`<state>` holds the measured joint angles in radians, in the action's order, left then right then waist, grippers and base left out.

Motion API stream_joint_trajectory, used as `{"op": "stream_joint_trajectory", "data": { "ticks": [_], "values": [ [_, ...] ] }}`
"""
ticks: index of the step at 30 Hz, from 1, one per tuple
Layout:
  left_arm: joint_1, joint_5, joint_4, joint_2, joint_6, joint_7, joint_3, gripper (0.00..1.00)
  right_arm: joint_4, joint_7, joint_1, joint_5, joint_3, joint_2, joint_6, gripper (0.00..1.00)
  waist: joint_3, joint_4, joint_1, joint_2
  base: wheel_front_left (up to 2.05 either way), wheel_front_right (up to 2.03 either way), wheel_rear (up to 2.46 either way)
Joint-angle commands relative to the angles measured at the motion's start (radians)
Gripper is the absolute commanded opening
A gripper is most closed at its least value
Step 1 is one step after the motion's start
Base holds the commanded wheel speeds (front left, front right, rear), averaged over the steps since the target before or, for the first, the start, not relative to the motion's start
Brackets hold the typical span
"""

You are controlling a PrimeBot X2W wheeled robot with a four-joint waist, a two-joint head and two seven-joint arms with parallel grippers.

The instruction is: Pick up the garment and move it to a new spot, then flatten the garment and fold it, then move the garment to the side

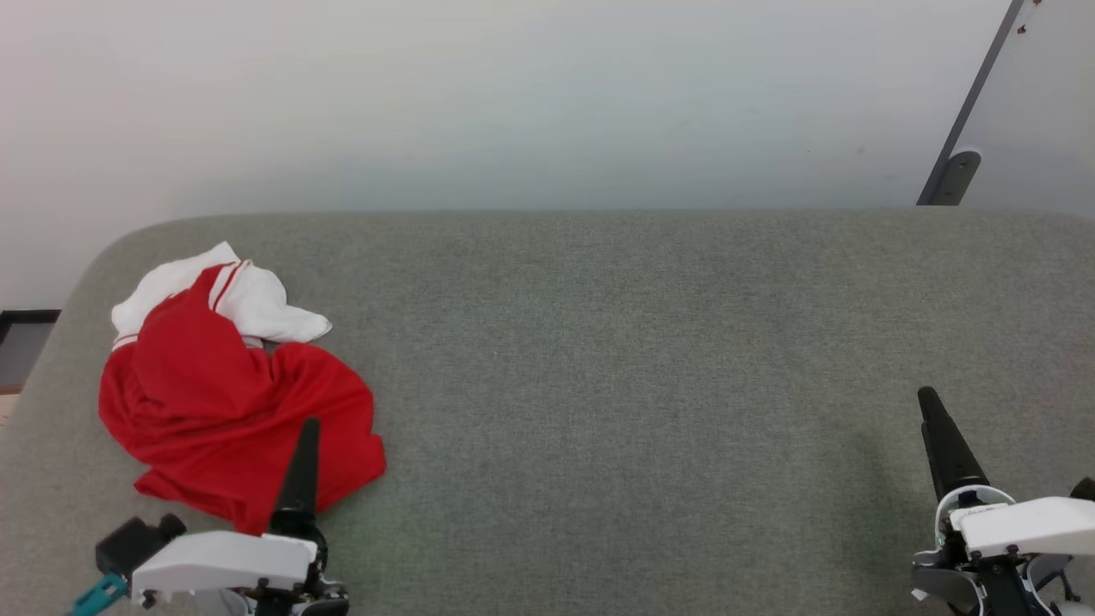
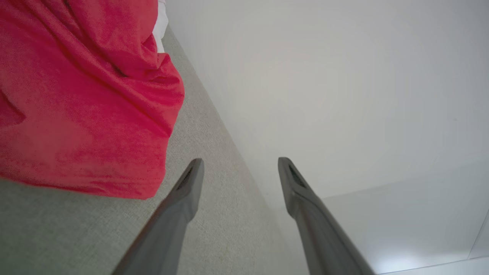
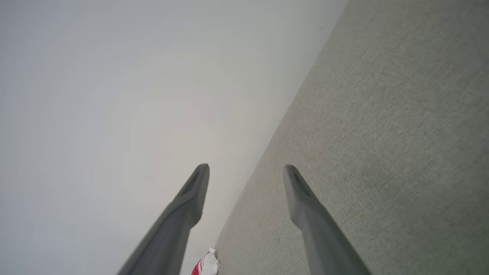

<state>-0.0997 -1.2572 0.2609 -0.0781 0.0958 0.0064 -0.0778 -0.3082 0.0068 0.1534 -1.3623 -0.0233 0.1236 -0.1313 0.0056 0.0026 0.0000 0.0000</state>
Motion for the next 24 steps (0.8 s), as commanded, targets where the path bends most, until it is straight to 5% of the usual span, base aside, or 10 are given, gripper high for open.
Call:
{"op": "stream_joint_trajectory", "data": {
  "ticks": [1, 24],
  "values": [
    [-0.028, 0.061, -0.024, -0.012, -0.006, -0.012, 0.003, 1.0, 0.015, -0.012, 0.036, 0.05, 0.014, 0.019, 0.0, 1.0, 0.0, 0.0, 0.0, 0.0, 0.0, 0.0, 0.0],
    [-0.025, 0.536, -0.053, -0.079, -0.103, -0.092, 0.105, 1.0, -0.007, -0.092, 0.082, 0.569, 0.062, 0.047, 0.0, 1.0, 0.001, -0.005, 0.0, 0.0, 0.0, 0.0, 0.0]
  ]
}}
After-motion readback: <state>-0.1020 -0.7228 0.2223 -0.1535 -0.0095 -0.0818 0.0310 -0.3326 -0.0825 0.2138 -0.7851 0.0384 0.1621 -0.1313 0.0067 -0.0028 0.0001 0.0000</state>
